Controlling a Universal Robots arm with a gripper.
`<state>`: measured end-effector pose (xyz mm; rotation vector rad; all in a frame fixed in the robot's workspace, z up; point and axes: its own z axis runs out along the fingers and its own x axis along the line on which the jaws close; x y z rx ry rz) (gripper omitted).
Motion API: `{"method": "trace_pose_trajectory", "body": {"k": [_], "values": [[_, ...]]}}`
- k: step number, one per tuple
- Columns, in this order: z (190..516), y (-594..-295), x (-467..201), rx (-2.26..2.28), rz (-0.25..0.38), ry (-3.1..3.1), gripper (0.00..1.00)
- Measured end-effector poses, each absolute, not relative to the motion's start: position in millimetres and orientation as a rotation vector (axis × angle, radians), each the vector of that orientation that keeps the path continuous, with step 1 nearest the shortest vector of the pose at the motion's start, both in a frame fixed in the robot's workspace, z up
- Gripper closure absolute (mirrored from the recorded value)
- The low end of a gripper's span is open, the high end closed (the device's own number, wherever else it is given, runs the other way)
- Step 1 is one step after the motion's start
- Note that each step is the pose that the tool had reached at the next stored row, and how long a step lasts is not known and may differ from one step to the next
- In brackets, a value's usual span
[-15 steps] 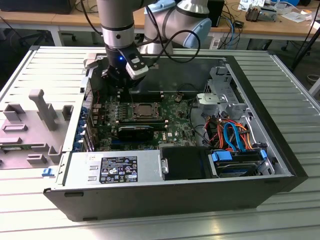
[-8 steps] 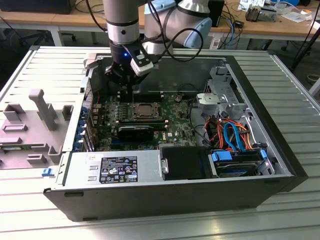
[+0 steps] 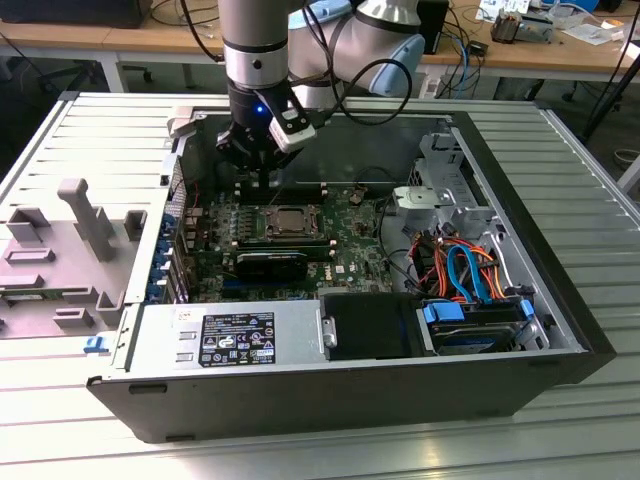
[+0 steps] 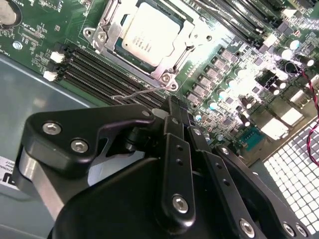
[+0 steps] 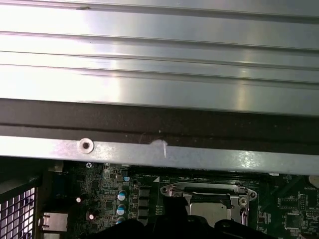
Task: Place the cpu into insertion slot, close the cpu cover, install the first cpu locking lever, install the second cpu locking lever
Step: 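Install the first cpu locking lever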
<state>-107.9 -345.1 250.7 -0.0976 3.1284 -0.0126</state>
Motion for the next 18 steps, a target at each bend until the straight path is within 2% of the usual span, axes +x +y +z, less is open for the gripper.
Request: {"method": "trace_pose_trajectory", "body": {"k": [18], "values": [[225, -331, -100, -0.169, -0.018, 3.125, 0.89]]}}
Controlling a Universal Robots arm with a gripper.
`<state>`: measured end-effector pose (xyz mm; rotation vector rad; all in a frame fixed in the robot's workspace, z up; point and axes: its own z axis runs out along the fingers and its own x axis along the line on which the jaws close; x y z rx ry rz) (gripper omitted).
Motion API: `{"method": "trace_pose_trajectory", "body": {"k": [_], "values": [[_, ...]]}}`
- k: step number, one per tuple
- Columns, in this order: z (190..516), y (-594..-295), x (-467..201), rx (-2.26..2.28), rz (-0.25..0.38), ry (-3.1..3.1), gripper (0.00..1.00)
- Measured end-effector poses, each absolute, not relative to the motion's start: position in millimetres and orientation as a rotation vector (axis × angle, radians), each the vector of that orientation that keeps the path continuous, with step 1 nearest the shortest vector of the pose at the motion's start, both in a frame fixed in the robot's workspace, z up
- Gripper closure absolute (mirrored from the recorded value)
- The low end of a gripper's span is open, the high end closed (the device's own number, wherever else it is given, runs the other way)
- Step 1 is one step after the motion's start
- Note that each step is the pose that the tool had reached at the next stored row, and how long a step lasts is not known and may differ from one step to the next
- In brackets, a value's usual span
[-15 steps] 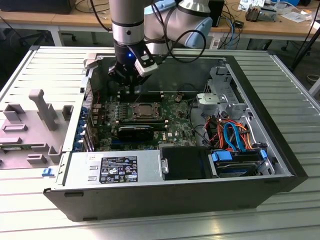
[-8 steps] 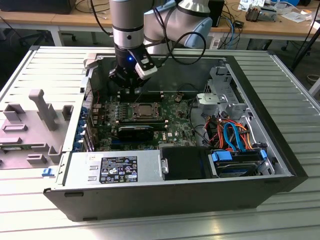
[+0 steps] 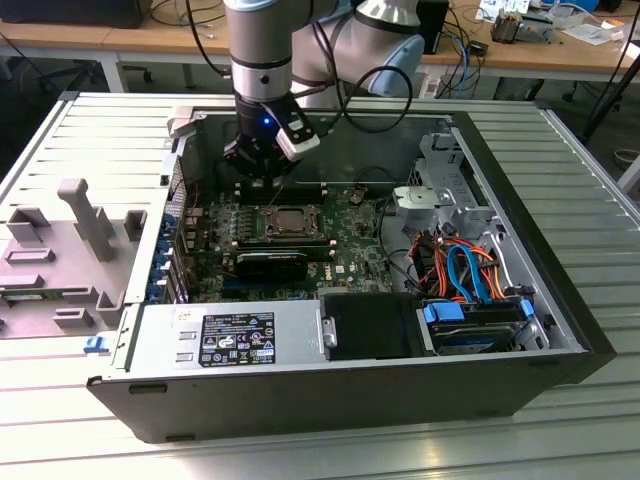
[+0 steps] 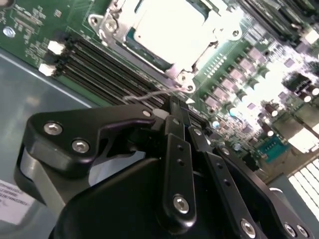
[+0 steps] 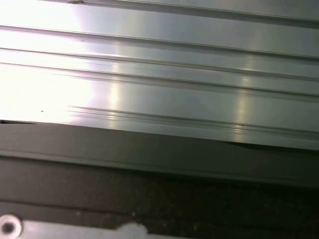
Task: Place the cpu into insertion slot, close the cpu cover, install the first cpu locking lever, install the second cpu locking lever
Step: 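Install the first cpu locking lever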
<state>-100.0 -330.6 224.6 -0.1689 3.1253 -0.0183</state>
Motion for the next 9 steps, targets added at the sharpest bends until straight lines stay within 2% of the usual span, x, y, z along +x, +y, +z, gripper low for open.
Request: {"method": "trace_pose_trajectory", "body": {"k": [9], "values": [[222, -331, -87, -0.193, -0.018, 3.124, 0.89]]}}
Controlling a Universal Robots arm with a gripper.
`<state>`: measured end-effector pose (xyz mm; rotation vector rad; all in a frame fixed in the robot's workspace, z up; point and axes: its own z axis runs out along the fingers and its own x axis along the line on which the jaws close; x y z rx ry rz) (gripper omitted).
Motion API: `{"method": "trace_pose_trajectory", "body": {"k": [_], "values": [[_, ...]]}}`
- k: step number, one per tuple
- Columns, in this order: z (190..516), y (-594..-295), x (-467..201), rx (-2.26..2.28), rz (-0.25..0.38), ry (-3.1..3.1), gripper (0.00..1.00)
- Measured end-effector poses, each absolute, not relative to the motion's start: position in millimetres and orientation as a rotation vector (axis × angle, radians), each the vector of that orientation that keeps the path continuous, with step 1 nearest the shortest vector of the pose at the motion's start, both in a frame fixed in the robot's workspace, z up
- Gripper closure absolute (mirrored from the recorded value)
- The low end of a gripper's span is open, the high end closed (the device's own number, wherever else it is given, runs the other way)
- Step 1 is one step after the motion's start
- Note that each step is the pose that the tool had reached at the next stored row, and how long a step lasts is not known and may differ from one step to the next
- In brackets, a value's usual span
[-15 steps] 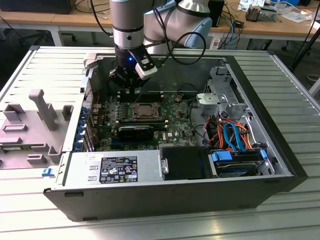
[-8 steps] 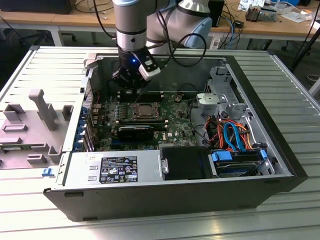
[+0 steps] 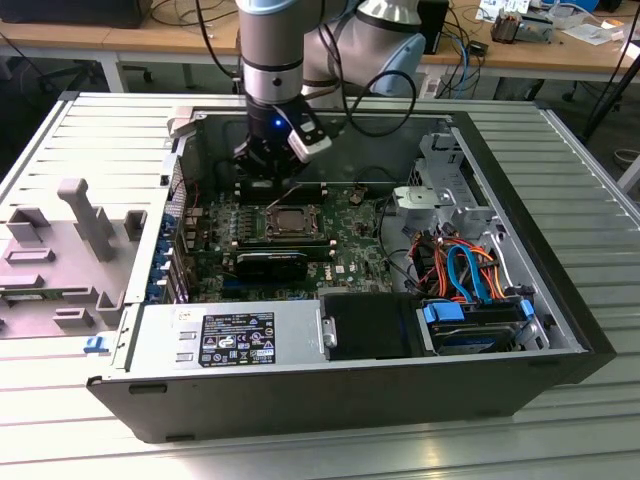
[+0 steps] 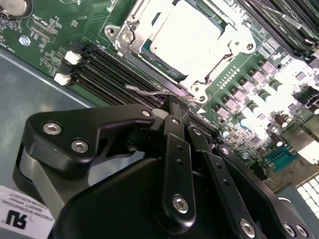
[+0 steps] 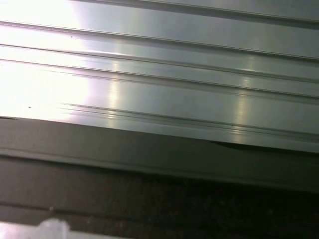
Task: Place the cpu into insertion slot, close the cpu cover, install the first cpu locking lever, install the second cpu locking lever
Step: 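Install the first cpu locking lever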
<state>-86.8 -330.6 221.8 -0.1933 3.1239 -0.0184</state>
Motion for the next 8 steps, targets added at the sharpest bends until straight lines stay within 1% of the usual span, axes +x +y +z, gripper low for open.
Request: {"method": "trace_pose_trajectory", "body": {"k": [8], "values": [[218.7, -330.6, -81.5, -0.206, -0.018, 3.123, 0.89]]}}
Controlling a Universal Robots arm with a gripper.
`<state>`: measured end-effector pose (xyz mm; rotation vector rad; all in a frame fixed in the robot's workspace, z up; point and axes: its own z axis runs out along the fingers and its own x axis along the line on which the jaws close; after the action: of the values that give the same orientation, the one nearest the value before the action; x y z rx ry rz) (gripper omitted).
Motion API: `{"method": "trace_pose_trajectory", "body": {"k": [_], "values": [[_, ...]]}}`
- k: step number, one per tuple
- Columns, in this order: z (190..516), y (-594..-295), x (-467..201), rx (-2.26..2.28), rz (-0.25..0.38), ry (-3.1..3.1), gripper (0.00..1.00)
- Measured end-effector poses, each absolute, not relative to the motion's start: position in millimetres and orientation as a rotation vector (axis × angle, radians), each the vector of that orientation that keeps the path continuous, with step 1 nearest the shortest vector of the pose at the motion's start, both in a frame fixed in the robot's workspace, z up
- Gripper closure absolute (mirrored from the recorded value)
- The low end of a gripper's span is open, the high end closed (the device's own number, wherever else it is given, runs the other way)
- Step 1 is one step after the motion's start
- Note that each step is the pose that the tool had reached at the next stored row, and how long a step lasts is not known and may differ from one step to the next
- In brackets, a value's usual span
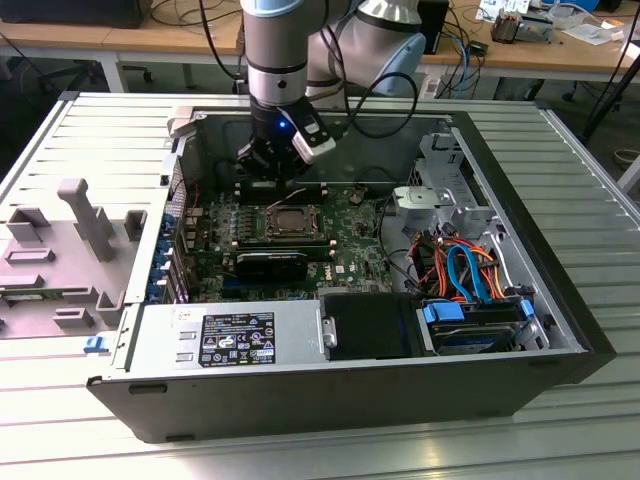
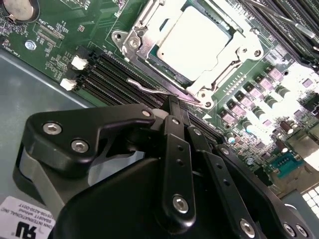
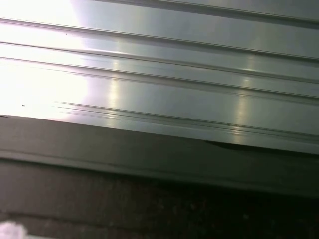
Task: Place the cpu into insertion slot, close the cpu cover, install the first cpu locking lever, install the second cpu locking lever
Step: 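Install the first cpu locking lever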
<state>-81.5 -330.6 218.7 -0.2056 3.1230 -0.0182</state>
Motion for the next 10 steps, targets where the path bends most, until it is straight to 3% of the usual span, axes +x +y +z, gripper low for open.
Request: {"method": "trace_pose_trajectory", "body": {"k": [10], "values": [[213.1, -330.6, -72.5, -0.217, -0.018, 3.122, 0.89]]}}
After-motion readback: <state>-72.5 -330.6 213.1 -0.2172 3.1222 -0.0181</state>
